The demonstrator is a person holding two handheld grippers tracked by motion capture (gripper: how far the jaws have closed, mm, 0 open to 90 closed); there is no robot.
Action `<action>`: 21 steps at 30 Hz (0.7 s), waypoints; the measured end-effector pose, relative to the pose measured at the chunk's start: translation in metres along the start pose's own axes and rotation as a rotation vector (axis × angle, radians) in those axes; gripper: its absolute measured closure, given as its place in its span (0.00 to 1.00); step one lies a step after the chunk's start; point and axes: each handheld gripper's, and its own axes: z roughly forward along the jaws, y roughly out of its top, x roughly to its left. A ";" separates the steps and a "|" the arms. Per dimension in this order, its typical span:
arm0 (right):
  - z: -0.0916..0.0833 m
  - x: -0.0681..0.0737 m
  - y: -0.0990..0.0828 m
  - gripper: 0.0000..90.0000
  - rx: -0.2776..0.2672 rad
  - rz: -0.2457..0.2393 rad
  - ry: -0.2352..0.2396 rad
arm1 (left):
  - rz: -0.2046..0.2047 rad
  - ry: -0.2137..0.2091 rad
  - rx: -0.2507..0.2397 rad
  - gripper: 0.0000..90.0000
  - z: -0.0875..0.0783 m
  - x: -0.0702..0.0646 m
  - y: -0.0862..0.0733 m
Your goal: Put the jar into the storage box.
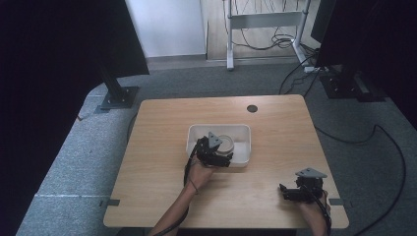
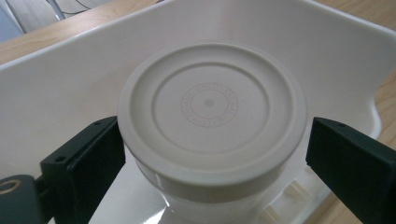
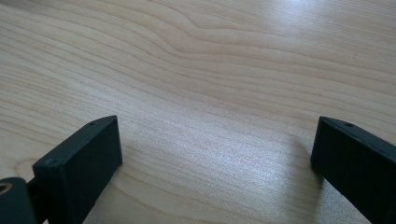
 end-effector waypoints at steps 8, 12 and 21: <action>0.000 0.000 0.000 0.01 0.000 0.000 0.000 | -0.010 -0.022 -0.016 0.05 -0.009 0.001 -0.001; 0.000 0.000 0.000 0.01 0.000 0.000 0.000 | -0.009 -0.029 -0.022 0.05 -0.014 0.001 -0.002; 0.000 0.000 0.000 0.01 0.000 0.000 0.000 | -0.015 -0.047 -0.031 0.05 -0.025 0.003 -0.005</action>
